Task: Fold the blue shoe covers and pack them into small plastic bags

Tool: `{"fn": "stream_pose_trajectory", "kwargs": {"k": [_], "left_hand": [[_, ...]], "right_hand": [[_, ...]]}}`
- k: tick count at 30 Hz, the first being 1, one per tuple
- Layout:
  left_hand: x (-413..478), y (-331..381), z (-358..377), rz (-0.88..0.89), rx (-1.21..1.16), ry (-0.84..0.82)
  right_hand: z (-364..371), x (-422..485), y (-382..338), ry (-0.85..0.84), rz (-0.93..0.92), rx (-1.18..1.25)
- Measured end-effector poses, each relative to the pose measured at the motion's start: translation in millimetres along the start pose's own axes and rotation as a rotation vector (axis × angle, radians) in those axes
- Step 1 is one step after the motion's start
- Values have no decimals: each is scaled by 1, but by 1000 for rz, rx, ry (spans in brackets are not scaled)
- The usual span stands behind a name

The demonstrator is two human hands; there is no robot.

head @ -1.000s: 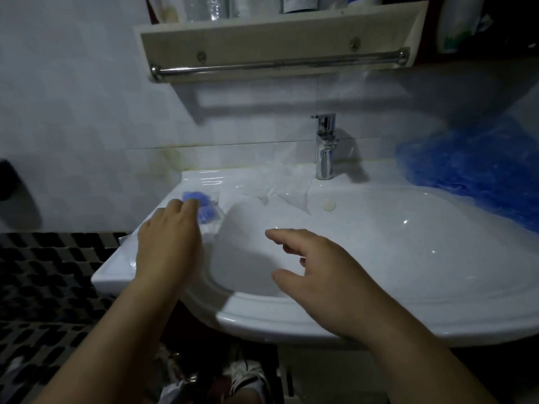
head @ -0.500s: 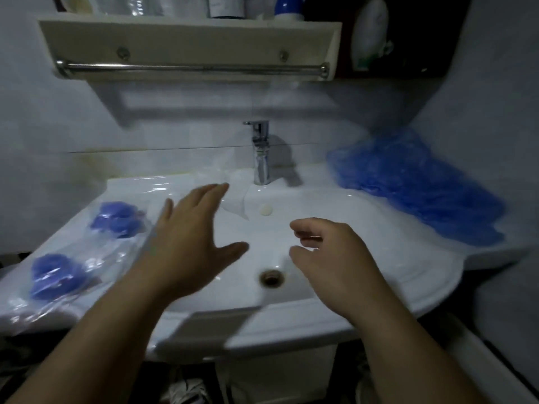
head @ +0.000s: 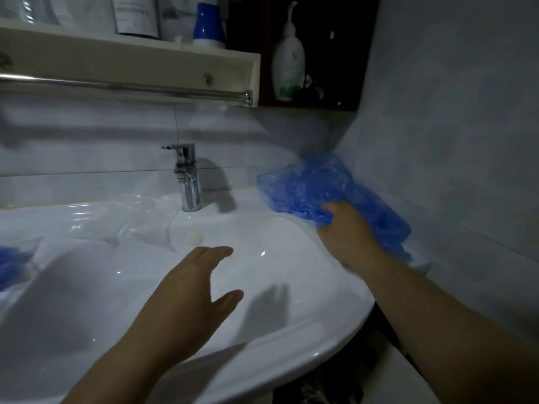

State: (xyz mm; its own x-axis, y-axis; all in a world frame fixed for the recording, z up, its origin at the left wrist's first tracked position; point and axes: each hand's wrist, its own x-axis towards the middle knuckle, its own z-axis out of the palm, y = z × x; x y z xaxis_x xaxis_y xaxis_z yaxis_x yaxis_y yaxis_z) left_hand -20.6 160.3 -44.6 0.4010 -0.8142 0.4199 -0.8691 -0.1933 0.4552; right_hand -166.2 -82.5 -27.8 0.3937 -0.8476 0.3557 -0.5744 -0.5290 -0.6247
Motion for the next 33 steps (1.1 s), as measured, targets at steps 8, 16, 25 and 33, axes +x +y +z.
{"fn": "stream_pose_trajectory", "kwargs": {"k": [8, 16, 25, 33], "left_hand": [[-4, -24, -1, -69, -59, 81], [-10, -27, -12, -101, -150, 187], [-40, -24, -40, -113, -585, 186], [-44, -24, -41, -109, -847, 71]], "right_hand": [[51, 85, 3, -248, -59, -584], [26, 30, -40, 196, -263, 48], [-5, -122, -85, -283, -106, 1316], [3, -149, -91, -428, 109, 1386]]}}
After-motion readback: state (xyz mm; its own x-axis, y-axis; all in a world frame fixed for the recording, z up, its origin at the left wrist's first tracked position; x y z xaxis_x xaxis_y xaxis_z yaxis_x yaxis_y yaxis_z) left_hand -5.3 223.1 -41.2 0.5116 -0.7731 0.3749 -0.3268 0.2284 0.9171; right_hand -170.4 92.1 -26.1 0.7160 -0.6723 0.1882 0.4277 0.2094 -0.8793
